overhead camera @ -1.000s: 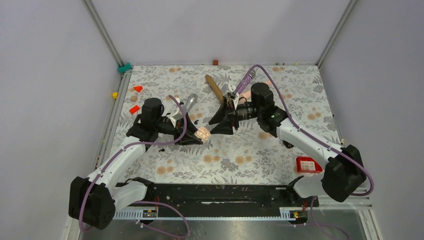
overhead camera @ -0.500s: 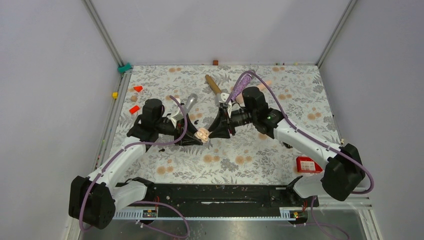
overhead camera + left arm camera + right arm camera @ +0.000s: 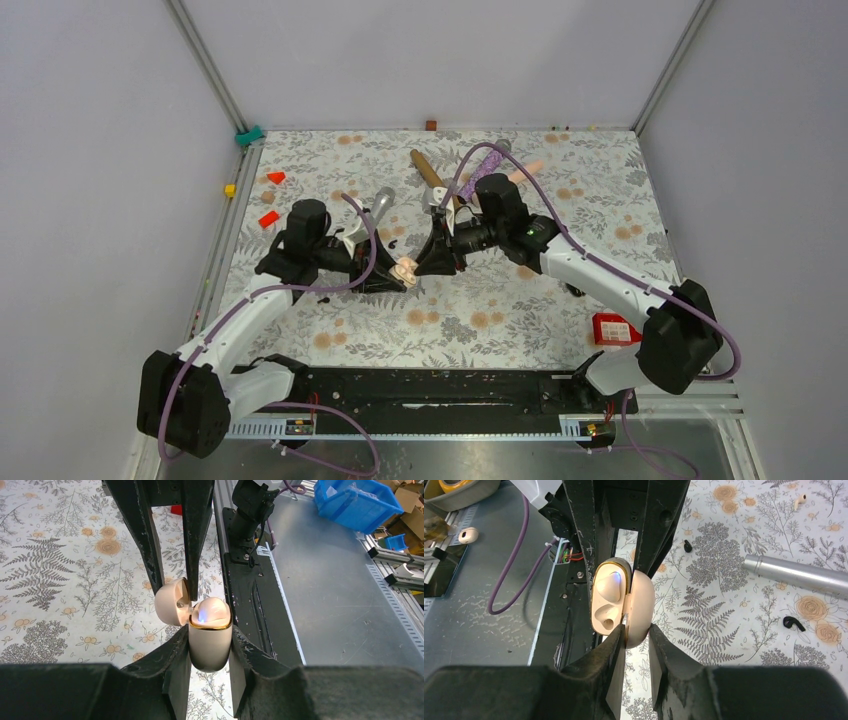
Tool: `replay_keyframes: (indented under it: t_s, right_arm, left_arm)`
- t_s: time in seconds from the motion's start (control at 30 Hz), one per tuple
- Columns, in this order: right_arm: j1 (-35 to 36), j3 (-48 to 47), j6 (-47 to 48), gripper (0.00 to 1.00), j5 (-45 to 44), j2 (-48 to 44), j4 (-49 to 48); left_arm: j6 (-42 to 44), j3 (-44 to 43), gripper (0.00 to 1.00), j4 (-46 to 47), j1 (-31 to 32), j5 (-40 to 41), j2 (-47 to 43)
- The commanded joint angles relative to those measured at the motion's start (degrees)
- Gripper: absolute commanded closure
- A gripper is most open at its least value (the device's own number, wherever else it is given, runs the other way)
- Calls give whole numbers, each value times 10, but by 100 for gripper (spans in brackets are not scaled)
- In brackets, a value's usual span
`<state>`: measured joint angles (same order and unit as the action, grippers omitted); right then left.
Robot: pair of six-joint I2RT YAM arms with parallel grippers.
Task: Insert the wireless bluetooth earbuds into the charging case
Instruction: Adjust the charging case.
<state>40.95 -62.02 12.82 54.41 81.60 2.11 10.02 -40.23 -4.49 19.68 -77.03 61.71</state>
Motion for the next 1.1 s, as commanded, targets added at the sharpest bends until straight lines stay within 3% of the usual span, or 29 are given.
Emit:
replay_keyframes:
  t_s: [0.0, 0.2, 0.33, 0.73, 0.93, 1.07]
  right_arm:
    - [15, -33, 2, 77, 18, 5, 3]
    - [16, -39, -16, 80, 29, 7, -1]
    - [16, -39, -23, 71, 34, 7, -5]
    - [16, -42, -39, 66, 15, 16, -16]
    - [17, -44, -38, 76, 17, 15, -16]
    - [17, -46, -32, 81, 18, 11, -13]
  left_arm:
    - [17, 4, 90, 17, 6, 20, -1]
    - [24, 8, 89, 18, 7, 33, -5]
    - [25, 8, 89, 16, 8, 36, -6]
    - [27, 9, 89, 17, 8, 35, -6]
    - [27, 9, 89, 17, 8, 34, -4]
    - [26, 9, 81, 17, 8, 37, -6]
